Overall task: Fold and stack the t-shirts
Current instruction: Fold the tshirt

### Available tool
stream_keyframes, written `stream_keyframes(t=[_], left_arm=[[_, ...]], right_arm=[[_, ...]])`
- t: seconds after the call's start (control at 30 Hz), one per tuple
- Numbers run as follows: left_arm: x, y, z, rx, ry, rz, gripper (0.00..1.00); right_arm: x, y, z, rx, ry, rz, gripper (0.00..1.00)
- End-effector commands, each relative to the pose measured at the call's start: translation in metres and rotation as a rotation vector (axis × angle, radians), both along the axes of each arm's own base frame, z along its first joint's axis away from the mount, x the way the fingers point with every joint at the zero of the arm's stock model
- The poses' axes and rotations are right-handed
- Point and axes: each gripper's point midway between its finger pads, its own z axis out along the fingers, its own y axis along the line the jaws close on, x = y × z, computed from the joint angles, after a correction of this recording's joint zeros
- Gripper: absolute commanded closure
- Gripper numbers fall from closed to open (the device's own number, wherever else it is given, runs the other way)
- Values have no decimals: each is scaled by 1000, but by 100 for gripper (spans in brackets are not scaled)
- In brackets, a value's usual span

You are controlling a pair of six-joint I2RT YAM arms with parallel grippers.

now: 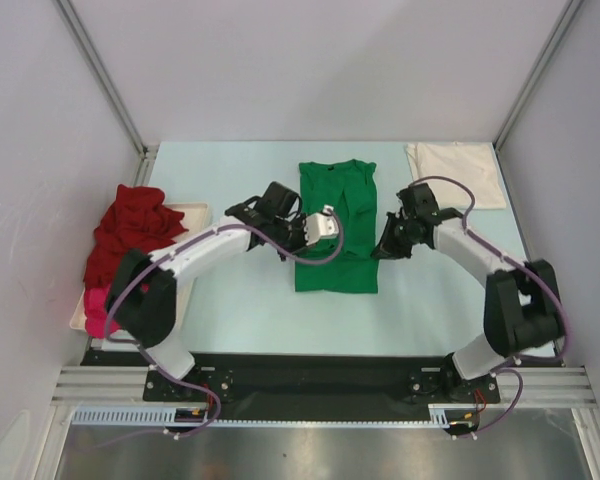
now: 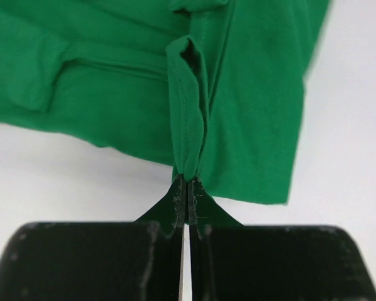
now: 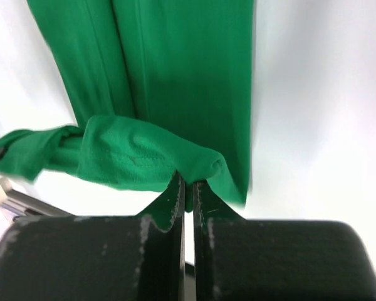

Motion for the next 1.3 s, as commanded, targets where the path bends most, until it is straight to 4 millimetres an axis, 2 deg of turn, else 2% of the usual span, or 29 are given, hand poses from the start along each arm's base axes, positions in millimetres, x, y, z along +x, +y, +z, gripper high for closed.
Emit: stream_keyframes(t=[0.0,0.03,0.07,0.1,0.13,0.17,0.2,0.27,0.4,0.5,0.53,0.57,0.63,0.67,0.73,0.77,0.8,0.83,0.9,0.97,1.0,1.03,1.07,1.1,1.13,1.17,1.2,1.23,1.27], left_arm=[[48,5,-6,12,-29,111,100],[60,2,-1,6,-54,126,100],[67,1,-5,14,-62,135,100],[76,-2,-11,20,-70,144,100],[87,-3,-9,24,-94,160,100],[95,-5,-8,21,-109,168,100],[99,-6,-16,32,-100,171,100],[111,-9,-12,21,-115,178,100],[126,-11,-27,49,-114,198,100],[137,-7,-39,84,-129,230,98],[141,-6,-41,89,-135,244,93],[148,-3,-46,106,-156,270,85],[160,0,-49,119,-185,332,80],[170,2,-54,126,-202,370,79],[187,8,-45,140,-243,461,78],[194,9,-45,142,-258,485,78],[202,8,-36,131,-280,512,78],[205,8,-33,126,-286,522,76],[211,5,-23,103,-304,540,61],[217,5,3,72,-333,569,51],[214,3,14,50,-328,577,51],[205,-3,19,19,-292,540,51],[188,-6,41,-20,-270,501,51],[163,-6,24,-12,-205,435,51],[142,-12,23,-24,-182,372,51],[117,-19,39,-73,-182,289,50],[81,-19,8,-4,-146,184,50],[61,-18,0,20,-140,128,50],[42,-16,1,39,-154,78,49]], right_arm=[[60,-2,14,19,-146,48,100],[66,-3,-2,13,-108,45,100],[79,-2,4,20,-129,43,100],[83,-3,0,20,-119,40,100],[89,-7,-10,14,-99,29,100],[95,-6,-8,23,-107,32,100],[99,-6,-11,22,-107,32,100],[104,-8,-21,23,-86,35,100],[118,-13,-30,22,-82,19,97],[130,-22,-32,32,-87,-19,67],[137,-25,-28,31,-103,-33,53],[143,-32,-26,27,-116,-52,50],[154,-42,-13,11,-151,-80,46],[156,-49,-7,-3,-159,-97,45],[158,-58,18,-45,-229,-119,43],[154,-61,20,-60,-240,-126,43],[151,-63,35,-69,-279,-132,42],[147,-67,36,-94,-288,-138,42],[129,-70,27,-116,-262,-140,41],[114,-67,33,-108,-266,-133,41],[98,-64,20,-102,-224,-122,41],[87,-56,22,-81,-216,-103,41],[74,-51,17,-72,-181,-105,41],[55,-49,1,-74,-134,-98,41],[44,-44,-4,-68,-118,-93,39],[33,-31,-4,-50,-118,-71,37],[18,-27,-16,-50,-76,-59,37],[10,-21,-20,-43,-59,-44,37],[2,-12,-25,-42,-42,-19,37]])
